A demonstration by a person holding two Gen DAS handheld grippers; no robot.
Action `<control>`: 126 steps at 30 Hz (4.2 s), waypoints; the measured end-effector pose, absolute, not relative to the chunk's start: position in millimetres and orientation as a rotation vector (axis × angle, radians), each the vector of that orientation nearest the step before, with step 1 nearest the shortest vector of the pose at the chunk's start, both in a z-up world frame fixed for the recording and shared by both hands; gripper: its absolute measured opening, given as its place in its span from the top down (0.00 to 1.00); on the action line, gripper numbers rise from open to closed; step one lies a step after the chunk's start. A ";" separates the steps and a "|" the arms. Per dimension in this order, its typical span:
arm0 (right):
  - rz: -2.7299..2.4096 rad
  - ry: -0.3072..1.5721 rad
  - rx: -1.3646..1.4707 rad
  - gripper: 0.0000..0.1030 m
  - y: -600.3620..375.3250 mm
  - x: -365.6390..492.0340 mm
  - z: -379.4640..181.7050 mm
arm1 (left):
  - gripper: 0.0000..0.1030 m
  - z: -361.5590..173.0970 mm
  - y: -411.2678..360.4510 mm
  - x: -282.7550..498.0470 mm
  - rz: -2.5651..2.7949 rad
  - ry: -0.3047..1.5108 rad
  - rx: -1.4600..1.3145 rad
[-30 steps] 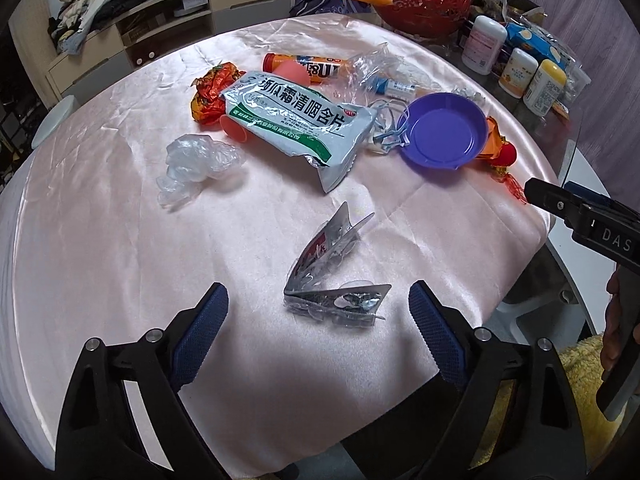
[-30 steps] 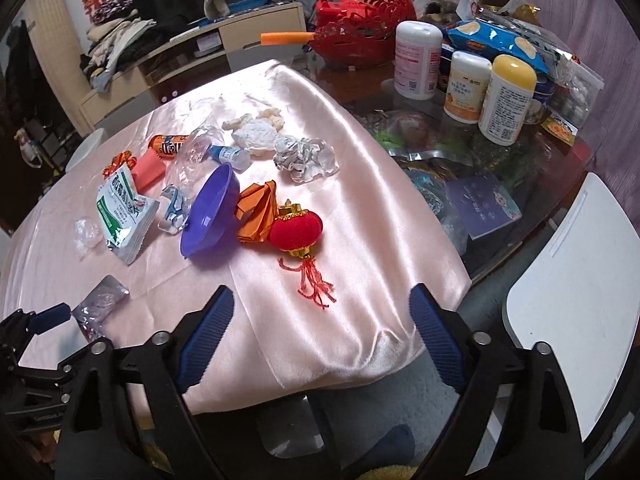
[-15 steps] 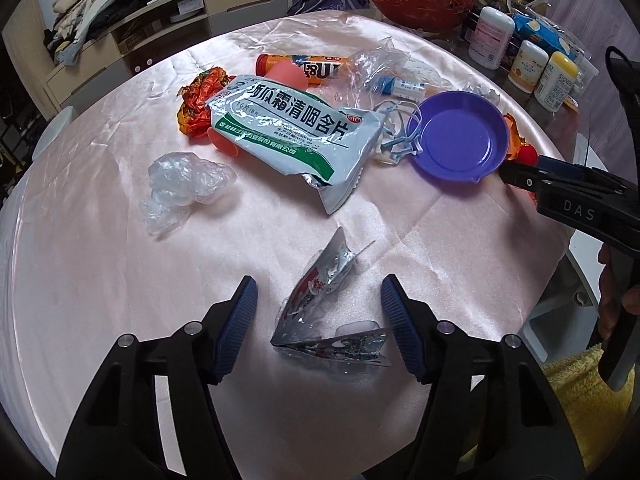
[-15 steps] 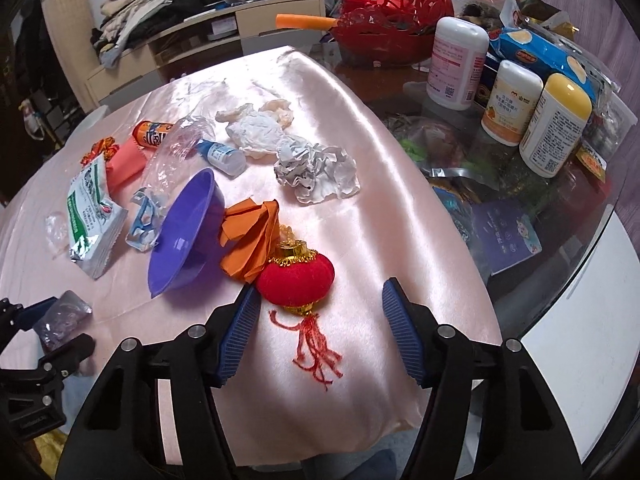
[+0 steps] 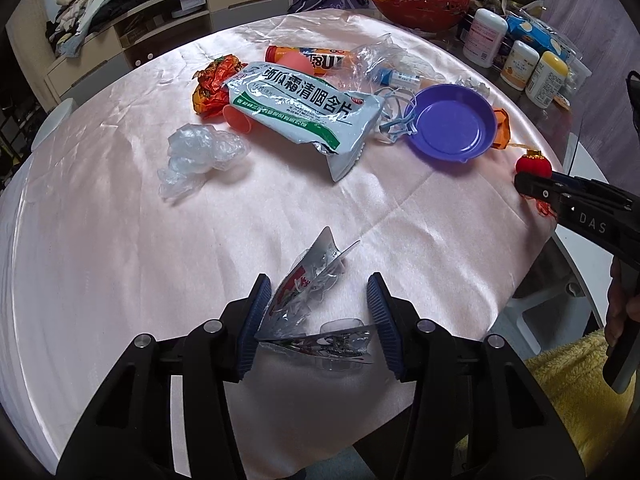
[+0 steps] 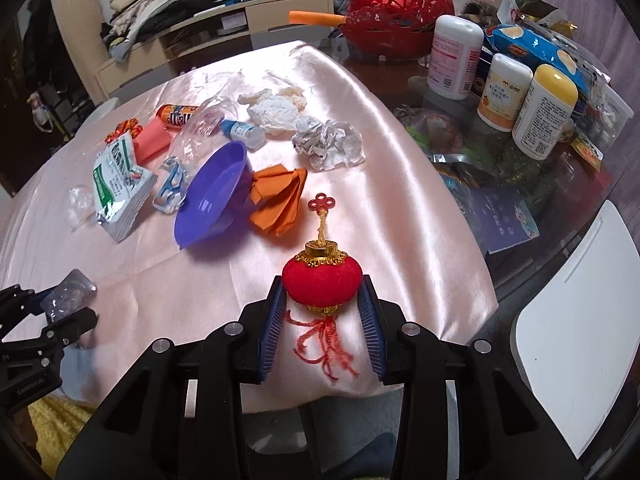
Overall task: Collect trash
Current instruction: 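Lower both held items into the black bin and open both tools, then grasp the clear plastic bag with the left tool while the right tool grasps the orange paper, then carry both items down to the black bin and open both tools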
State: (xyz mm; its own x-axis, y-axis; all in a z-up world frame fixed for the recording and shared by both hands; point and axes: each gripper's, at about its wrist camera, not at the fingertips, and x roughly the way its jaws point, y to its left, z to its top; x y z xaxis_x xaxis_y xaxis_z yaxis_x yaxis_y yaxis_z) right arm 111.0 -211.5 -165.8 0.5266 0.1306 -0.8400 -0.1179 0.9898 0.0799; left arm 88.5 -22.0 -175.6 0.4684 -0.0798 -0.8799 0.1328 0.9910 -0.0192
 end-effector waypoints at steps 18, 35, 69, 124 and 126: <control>0.273 1.092 0.068 0.63 -177.1 1.2 -167.8 | 0.54 -185.0 -57.5 -16.7 -0.290 1.105 0.028; 0.297 1.225 0.131 0.62 -172.9 -30.0 -208.3 | 0.53 -237.8 -77.2 -40.8 -0.352 1.289 0.007; 0.179 0.985 0.206 0.39 -223.6 68.8 -129.9 | 0.20 -141.3 39.5 36.6 -0.094 1.043 -0.019; 0.212 0.894 0.149 0.90 -218.7 63.5 -96.7 | 0.81 -87.0 39.6 68.3 -0.131 0.898 -0.077; 0.222 0.908 0.145 0.90 -216.2 50.0 -100.5 | 0.81 -86.0 31.9 54.6 -0.157 0.898 -0.073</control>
